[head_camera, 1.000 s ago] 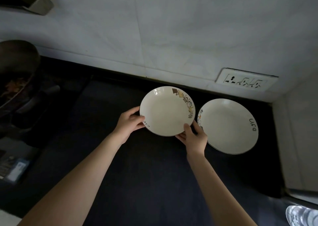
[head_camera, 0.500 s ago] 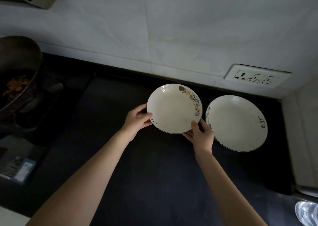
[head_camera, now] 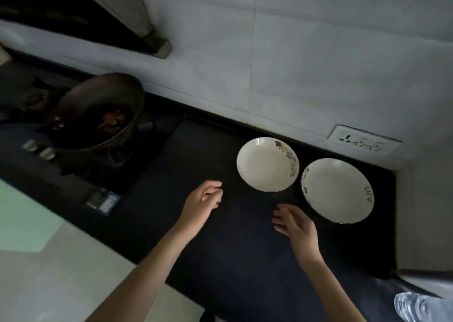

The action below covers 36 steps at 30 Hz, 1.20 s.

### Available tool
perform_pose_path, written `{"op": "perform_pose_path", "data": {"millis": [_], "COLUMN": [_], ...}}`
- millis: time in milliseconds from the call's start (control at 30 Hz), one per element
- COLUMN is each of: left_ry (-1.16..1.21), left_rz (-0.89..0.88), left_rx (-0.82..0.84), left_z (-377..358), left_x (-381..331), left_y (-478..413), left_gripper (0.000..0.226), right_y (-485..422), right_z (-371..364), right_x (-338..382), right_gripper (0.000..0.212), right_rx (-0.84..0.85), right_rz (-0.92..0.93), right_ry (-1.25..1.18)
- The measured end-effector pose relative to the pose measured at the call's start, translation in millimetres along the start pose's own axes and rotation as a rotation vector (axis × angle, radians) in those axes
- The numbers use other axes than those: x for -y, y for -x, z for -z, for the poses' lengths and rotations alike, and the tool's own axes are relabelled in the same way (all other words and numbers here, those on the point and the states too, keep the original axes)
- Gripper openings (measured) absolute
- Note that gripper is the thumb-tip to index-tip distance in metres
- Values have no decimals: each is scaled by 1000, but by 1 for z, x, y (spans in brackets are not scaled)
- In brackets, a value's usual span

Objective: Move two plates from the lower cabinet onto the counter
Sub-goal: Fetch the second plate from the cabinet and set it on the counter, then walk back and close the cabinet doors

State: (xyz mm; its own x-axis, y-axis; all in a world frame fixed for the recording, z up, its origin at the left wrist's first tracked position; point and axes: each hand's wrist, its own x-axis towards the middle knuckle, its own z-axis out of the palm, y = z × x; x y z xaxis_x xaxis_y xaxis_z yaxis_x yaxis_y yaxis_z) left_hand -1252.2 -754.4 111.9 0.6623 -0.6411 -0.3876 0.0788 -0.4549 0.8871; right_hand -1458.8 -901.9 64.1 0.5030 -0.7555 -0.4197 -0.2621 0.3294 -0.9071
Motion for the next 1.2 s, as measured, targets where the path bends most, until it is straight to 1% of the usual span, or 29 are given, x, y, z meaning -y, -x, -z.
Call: {"op": "perform_pose_path", "data": {"millis": [67, 200, 300, 433, 600, 700, 800, 900, 1033, 1200], "left_ry": [61, 252, 310, 435, 657, 750, 809, 859, 940, 937], "left_rz": [65, 274, 346, 522, 637, 679, 720, 739, 782, 795], "left_rx": [-69, -327, -468, -669, -982, -1172, -1321, -1414, -1476, -1429], "left_z": [9, 17, 17, -5, -45, -65, -76, -76, -59, 13], "left_x": [13, 66, 120, 184, 233, 253, 272, 290, 325, 372], "left_y": [48, 141, 212, 300, 400, 453, 496, 527, 559, 594], "left_gripper": [16, 17, 21, 23, 19, 18, 18, 19, 18, 20], "right_y": [29, 78, 99, 112, 136, 155, 182, 216, 263, 308], "right_z": [-2, -10, -20, -45, -87, -123, -164, -209, -267, -339], "right_x": [3, -9, -31, -59, -88, -102, -112, -124, -148, -172], "right_gripper": [19, 21, 22, 23, 22, 22, 21, 22, 22, 25], "right_rx": [94, 284, 453, 678, 926, 1017, 1084, 1137, 1169, 1139], "right_rz": [-16, -72, -163, -281, -255, -247, -207, -179, -171, -162], "right_ry": [21, 133, 223, 408, 645, 730, 753, 740, 761, 798]}}
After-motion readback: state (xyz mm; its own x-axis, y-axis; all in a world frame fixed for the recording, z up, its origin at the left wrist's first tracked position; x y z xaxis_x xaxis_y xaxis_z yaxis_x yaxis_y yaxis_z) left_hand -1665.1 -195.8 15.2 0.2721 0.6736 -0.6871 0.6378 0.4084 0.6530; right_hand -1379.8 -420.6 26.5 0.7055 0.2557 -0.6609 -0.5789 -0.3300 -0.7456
